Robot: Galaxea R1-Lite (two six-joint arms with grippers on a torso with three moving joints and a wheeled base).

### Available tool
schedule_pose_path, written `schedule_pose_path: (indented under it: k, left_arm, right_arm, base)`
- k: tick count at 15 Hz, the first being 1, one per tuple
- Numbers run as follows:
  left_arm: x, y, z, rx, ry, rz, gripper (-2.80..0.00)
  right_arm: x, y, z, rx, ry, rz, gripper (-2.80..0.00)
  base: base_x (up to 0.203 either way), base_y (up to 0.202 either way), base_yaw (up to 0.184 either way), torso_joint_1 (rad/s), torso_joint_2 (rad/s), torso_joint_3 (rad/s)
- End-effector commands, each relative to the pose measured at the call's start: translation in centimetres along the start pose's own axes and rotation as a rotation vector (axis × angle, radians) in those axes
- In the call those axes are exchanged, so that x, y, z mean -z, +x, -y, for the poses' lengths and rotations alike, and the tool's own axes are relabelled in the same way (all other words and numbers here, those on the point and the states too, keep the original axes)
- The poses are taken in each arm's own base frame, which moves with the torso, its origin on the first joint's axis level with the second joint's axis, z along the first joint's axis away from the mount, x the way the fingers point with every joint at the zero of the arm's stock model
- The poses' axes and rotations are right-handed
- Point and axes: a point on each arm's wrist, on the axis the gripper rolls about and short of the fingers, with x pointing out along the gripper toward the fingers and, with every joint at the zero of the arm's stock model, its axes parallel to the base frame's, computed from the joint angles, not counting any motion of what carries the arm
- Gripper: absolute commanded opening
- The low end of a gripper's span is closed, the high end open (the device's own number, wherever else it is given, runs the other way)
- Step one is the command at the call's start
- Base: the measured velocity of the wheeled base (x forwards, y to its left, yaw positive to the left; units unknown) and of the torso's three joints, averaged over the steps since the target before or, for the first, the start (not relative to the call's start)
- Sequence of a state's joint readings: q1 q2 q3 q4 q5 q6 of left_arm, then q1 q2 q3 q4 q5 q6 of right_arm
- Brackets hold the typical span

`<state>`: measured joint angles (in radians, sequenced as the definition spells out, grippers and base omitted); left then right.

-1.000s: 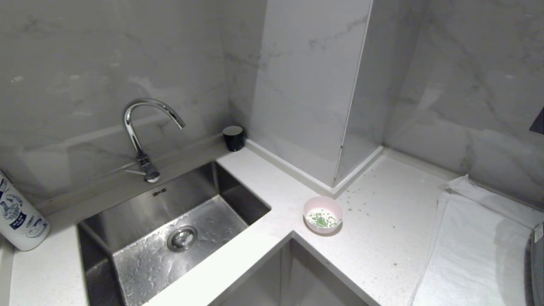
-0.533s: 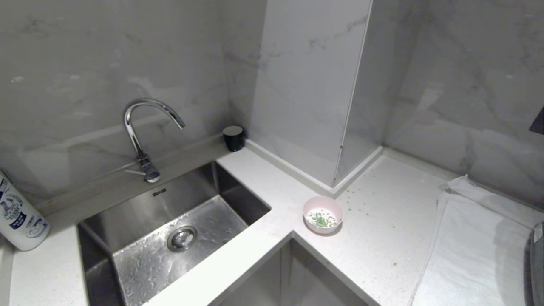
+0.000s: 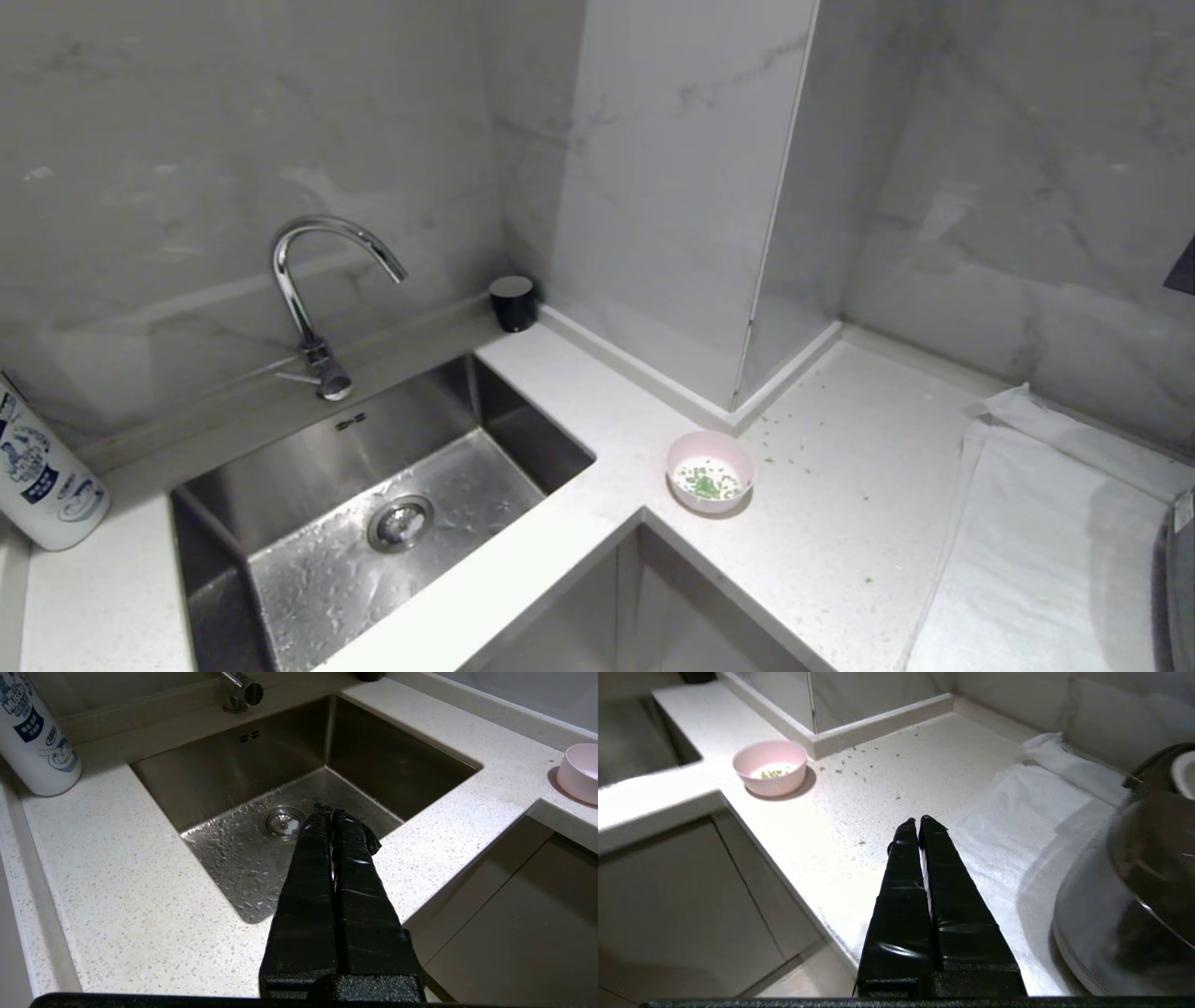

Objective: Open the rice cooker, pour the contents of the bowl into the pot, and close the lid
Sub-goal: Turn on the tap

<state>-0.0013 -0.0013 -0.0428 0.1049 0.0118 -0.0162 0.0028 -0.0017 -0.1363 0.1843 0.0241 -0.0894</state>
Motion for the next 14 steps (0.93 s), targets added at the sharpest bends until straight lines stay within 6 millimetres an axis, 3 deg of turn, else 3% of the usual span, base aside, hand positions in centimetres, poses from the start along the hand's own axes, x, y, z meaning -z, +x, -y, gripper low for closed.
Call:
schedule_pose_path:
  k: [1,6,9,12,14]
  left_arm:
    - [0.0,0.0,0.0,-0.003,0.001,-0.002,-2.80]
    - [-0.3,-0.1,0.0,-0.004,0.031,0.013,-2.80]
    - [-3.3,-0.1,0.3,0.079,0.025,0.009,-2.80]
    - [-6.0,2.3,0.6,0.179,0.014,-0.086,-2.80]
    - [-7.7,5.5,0.7,0.237,0.002,-0.154,-2.80]
  right_arm:
    - [2.3,1.4,-0.2,-0.008,-0.025,0.007,-2.80]
    - [1.8,1.3,-0.2,-0.010,0.001,0.039,-2.80]
    - [1.8,1.3,-0.1,0.012,0.064,0.041,-2.80]
    - [1.8,1.3,-0.1,0.014,0.064,0.042,-2.80]
    - [1.8,1.3,-0.1,0.014,0.064,0.042,-2.80]
  base:
    - [0.000,0.000,0.000,0.000,0.00,0.000]
    - [0.000,0.000,0.000,0.000,0.00,0.000]
    - [0.000,0.000,0.000,0.000,0.00,0.000]
    - [0.000,0.000,0.000,0.000,0.00,0.000]
    - [0.000,0.000,0.000,0.000,0.00,0.000]
